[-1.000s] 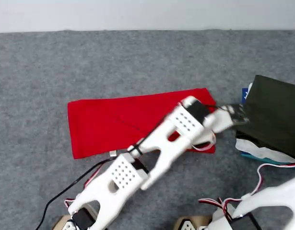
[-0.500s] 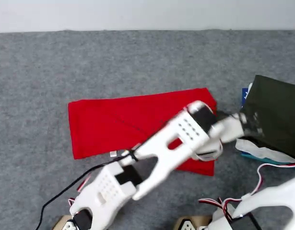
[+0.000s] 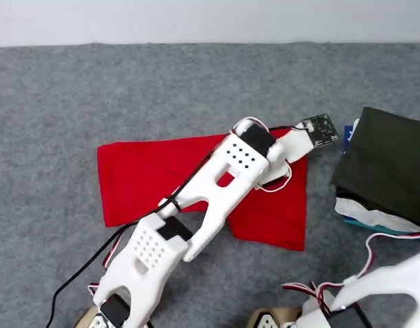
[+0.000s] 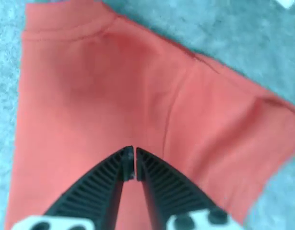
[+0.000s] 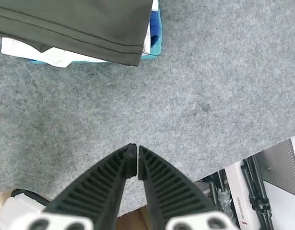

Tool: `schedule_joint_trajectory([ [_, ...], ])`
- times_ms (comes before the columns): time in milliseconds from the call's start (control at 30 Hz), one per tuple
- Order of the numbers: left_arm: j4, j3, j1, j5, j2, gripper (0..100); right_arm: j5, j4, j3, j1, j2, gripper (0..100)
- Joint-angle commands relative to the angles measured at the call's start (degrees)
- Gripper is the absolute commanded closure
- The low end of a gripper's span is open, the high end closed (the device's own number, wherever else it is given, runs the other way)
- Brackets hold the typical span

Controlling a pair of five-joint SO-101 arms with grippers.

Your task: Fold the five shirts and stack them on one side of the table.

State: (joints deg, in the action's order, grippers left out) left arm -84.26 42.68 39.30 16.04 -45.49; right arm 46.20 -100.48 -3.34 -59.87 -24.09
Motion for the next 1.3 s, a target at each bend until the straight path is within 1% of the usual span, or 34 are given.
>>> schedule_joint_trajectory([
  [0, 6.24, 0.75, -0.35, -4.04, -1.14, 99, 0.53, -2.24, 2.11, -0.04, -1.8, 98.3],
  [100, 8.18, 0.75, 0.53, -4.84, -3.08, 99, 0.53, -2.24, 4.57, -0.22, -1.89, 98.3],
  [267, 7.47, 0.84, 4.13, -4.31, -6.77, 99, 0.53, -2.24, 5.27, -0.22, -1.89, 98.3],
  [467, 0.79, 6.46, 6.24, 2.81, -9.93, 99, 0.44, -2.24, 5.27, -0.31, -1.98, 98.3],
  [633, -5.1, 16.22, 4.66, 2.99, -10.81, 99, 0.44, -2.24, 5.45, -0.13, -3.91, 98.3],
  [767, -7.12, 25.36, 3.96, 2.99, -11.16, 99, 0.44, -2.15, 5.54, 0.04, -6.46, 98.3],
  [933, -5.36, 28.44, 5.63, 2.99, -13.8, 98, 0.35, -2.15, 5.63, 0.92, -7.43, 98.3],
  [1167, -1.14, 28.7, 6.77, 2.81, -22.68, 98, 0.44, -2.15, 5.63, 1.1, -7.43, 98.3],
  [1267, -1.14, 31.43, 6.59, -0.35, -23.38, 98, 0.44, -2.15, 5.63, 1.01, -7.43, 98.3],
])
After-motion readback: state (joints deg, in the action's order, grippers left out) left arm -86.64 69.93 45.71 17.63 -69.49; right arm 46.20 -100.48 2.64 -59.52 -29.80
